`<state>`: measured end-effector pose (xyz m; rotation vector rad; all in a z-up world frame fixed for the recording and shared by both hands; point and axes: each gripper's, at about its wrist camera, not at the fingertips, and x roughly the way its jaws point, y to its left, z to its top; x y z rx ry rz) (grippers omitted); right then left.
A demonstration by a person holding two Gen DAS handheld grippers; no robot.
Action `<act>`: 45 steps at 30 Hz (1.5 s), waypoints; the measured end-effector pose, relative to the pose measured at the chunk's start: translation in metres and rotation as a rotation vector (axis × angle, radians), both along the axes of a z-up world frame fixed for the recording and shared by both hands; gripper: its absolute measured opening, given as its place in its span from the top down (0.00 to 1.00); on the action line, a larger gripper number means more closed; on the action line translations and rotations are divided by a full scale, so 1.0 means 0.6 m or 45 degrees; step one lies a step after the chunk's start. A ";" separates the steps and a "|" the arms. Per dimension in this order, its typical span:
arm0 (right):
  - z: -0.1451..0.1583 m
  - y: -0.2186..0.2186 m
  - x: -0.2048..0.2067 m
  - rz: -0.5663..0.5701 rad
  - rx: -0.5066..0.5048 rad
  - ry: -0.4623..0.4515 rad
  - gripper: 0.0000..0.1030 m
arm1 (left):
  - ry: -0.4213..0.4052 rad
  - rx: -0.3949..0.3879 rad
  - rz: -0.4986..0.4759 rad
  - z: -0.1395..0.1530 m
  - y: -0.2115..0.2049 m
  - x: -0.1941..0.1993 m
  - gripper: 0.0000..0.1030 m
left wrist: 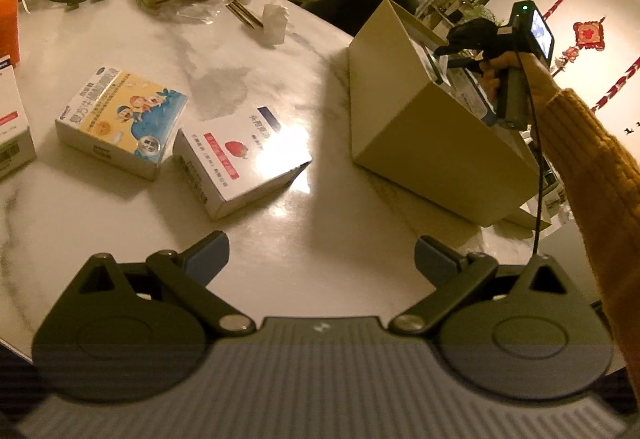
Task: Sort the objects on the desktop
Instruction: 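Open the right gripper, leaving the Ebastine box upright among the boxes, then reach the left gripper to the white Cefaclor strawberry box and grasp it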
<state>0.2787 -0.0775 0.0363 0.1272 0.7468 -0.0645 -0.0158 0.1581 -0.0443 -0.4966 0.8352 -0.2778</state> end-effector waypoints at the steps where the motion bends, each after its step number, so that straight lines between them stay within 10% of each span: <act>1: 0.001 -0.002 0.000 -0.001 0.002 -0.003 0.72 | 0.000 0.001 0.000 0.000 0.000 0.000 0.02; 34: -0.027 0.024 0.031 0.074 -0.140 0.061 0.92 | 0.026 0.050 0.058 -0.002 0.008 -0.006 0.02; 45: 0.012 -0.006 -0.030 0.102 -0.022 -0.020 0.59 | -0.008 0.143 0.121 0.003 0.022 -0.025 0.00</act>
